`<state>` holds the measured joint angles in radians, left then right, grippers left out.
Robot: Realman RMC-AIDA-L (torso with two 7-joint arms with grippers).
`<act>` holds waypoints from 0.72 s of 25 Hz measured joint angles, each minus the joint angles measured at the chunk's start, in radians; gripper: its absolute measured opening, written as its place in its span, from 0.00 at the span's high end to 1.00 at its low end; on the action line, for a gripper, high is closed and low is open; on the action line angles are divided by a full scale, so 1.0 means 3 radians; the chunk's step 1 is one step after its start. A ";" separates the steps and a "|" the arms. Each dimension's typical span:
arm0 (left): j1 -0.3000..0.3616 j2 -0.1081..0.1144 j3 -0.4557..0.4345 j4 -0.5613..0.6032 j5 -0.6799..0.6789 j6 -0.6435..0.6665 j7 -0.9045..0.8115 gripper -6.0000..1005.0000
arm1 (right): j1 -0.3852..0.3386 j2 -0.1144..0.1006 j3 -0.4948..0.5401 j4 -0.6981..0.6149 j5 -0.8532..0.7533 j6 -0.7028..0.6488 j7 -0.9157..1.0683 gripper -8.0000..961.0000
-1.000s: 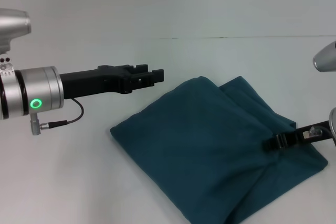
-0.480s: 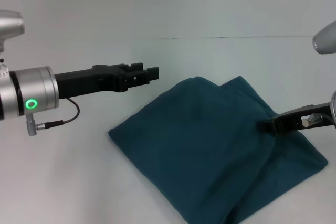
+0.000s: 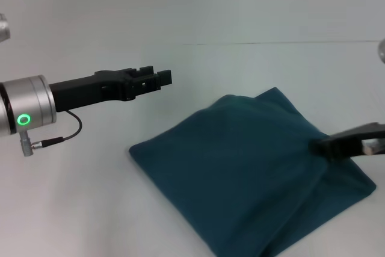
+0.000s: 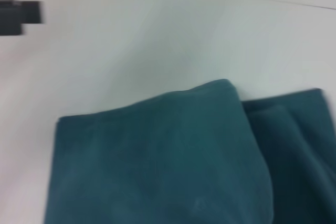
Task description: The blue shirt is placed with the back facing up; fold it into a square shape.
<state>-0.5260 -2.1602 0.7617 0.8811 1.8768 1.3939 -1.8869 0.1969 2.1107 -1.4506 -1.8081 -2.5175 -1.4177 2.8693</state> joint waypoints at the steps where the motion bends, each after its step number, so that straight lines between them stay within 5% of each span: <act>1: 0.0001 0.0001 -0.0003 0.0001 0.0000 -0.0001 0.0010 0.42 | -0.0038 0.0002 0.0013 -0.0028 -0.0070 -0.0002 0.0020 0.92; 13: 0.0006 0.0006 -0.0035 0.0000 -0.0003 0.0007 0.0041 0.42 | -0.0140 -0.0004 0.0358 -0.0027 -0.0322 0.0096 -0.0013 0.92; 18: 0.0019 0.0005 -0.0061 -0.0008 -0.0003 0.0012 0.0060 0.42 | -0.0032 -0.0004 0.0193 0.0034 -0.0323 0.0148 -0.0027 0.92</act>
<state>-0.5203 -2.1587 0.7436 0.8787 1.8759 1.3975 -1.8690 0.1873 2.1094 -1.3926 -1.7979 -2.6144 -1.3732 2.8614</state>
